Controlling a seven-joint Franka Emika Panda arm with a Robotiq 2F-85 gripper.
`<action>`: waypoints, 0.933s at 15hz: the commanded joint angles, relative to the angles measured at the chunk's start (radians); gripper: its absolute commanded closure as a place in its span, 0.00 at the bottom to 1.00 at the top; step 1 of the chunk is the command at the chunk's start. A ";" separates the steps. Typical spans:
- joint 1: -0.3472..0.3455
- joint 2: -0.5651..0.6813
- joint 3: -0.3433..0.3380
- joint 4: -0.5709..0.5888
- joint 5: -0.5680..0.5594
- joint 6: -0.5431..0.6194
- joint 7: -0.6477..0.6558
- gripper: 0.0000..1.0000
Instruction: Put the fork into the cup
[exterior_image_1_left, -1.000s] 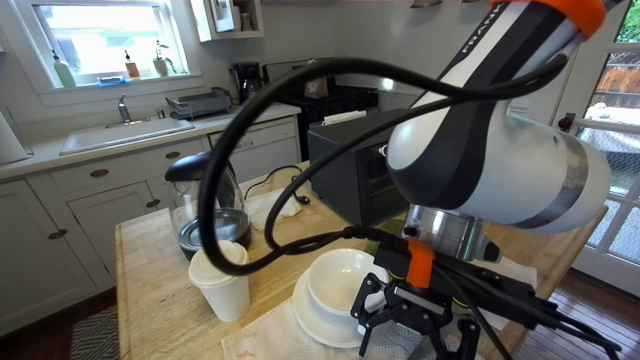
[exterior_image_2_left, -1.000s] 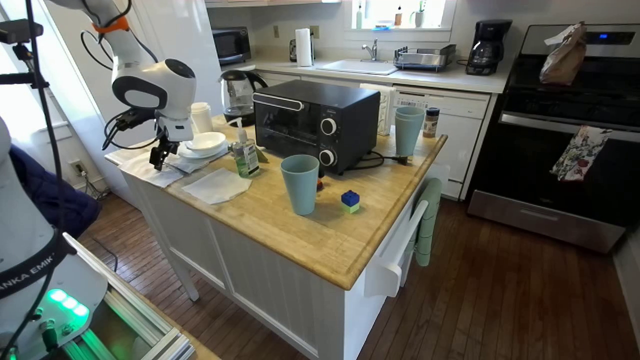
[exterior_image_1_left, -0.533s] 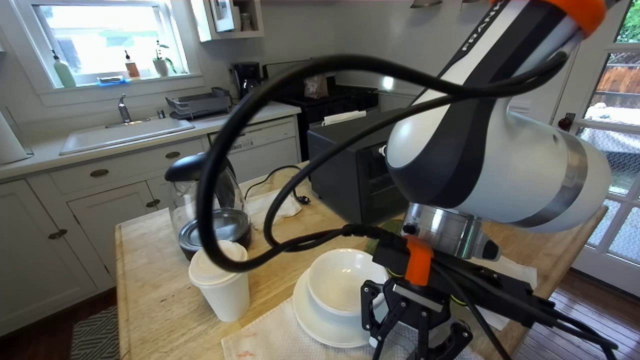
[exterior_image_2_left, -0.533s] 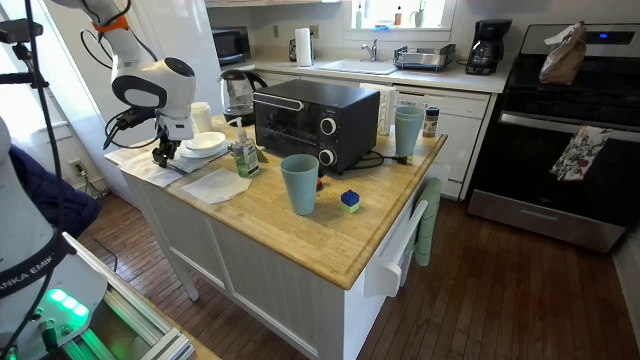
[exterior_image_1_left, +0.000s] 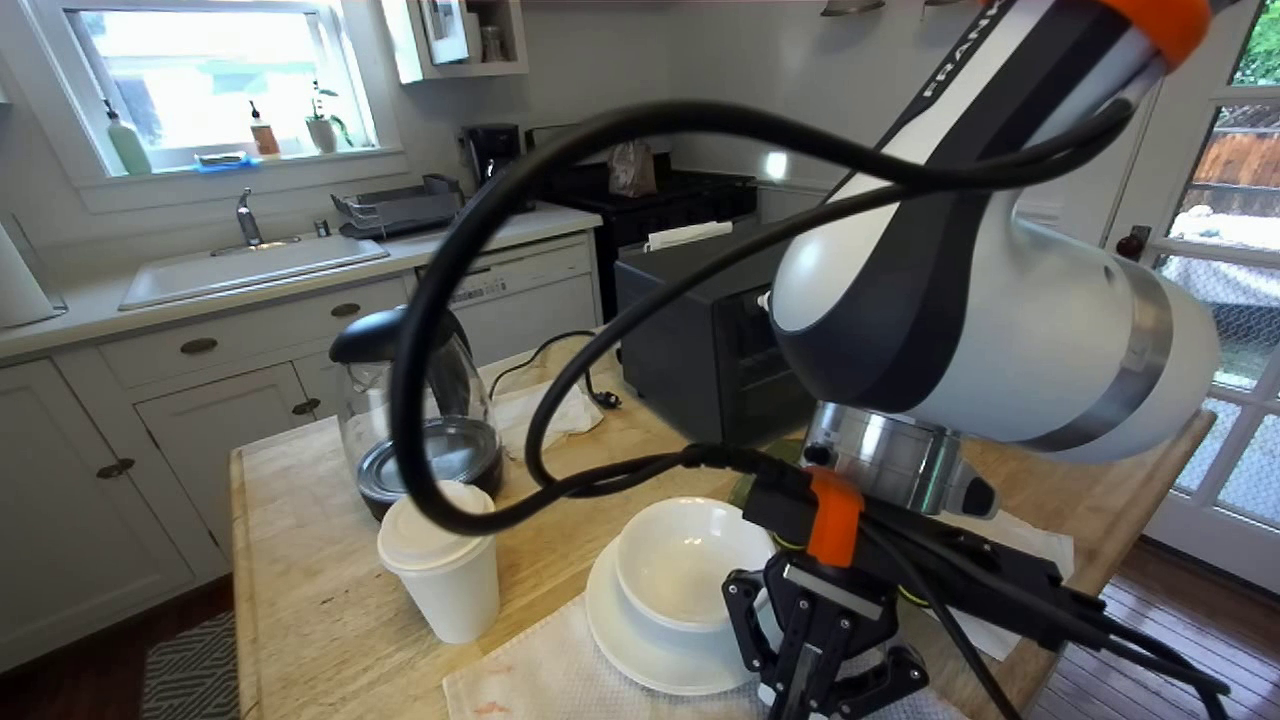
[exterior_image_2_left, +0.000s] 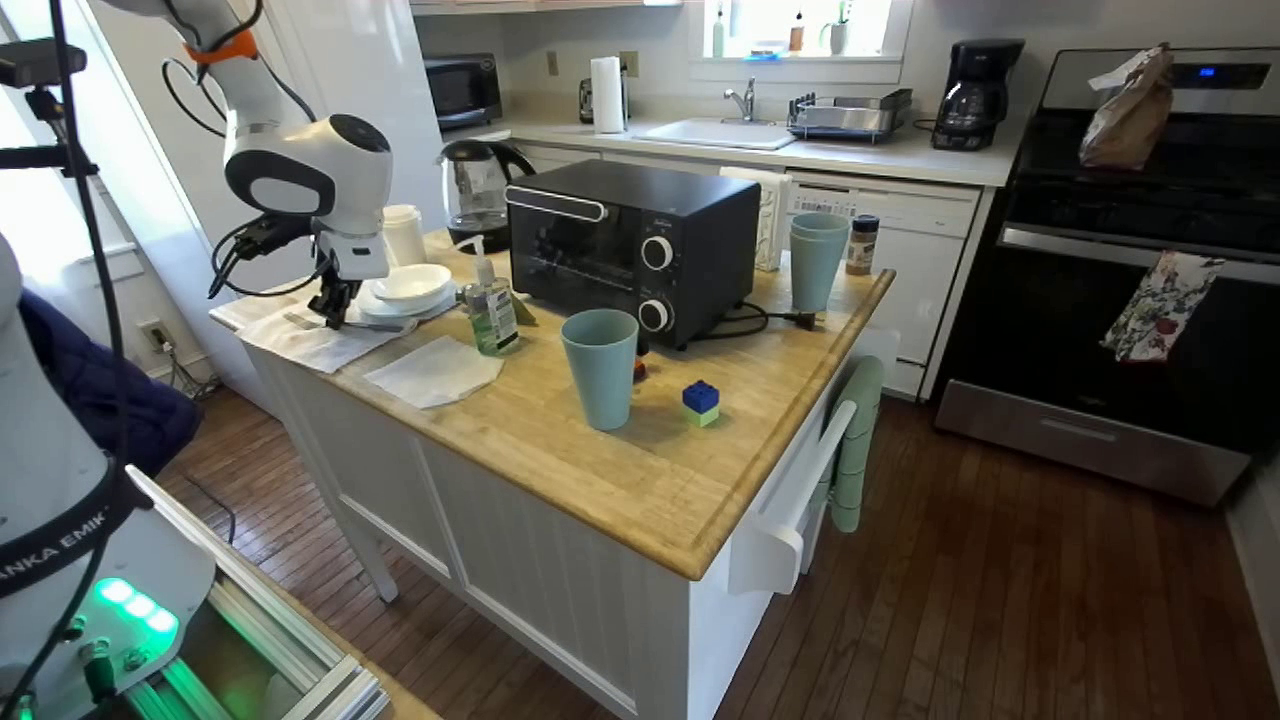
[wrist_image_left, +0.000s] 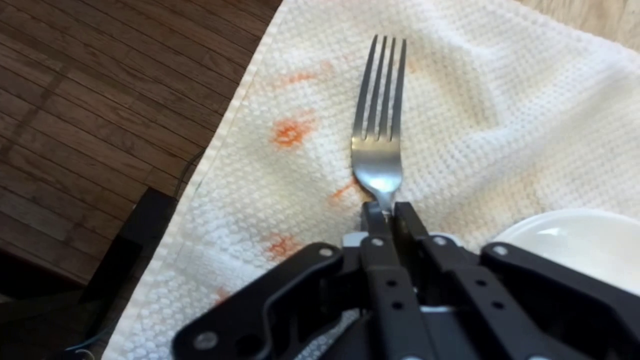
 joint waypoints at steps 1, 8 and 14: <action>0.011 -0.013 -0.010 -0.001 -0.023 0.014 0.025 0.98; 0.013 -0.088 -0.007 -0.030 -0.022 0.026 0.034 0.98; 0.005 -0.180 0.001 -0.075 -0.017 0.026 0.050 0.98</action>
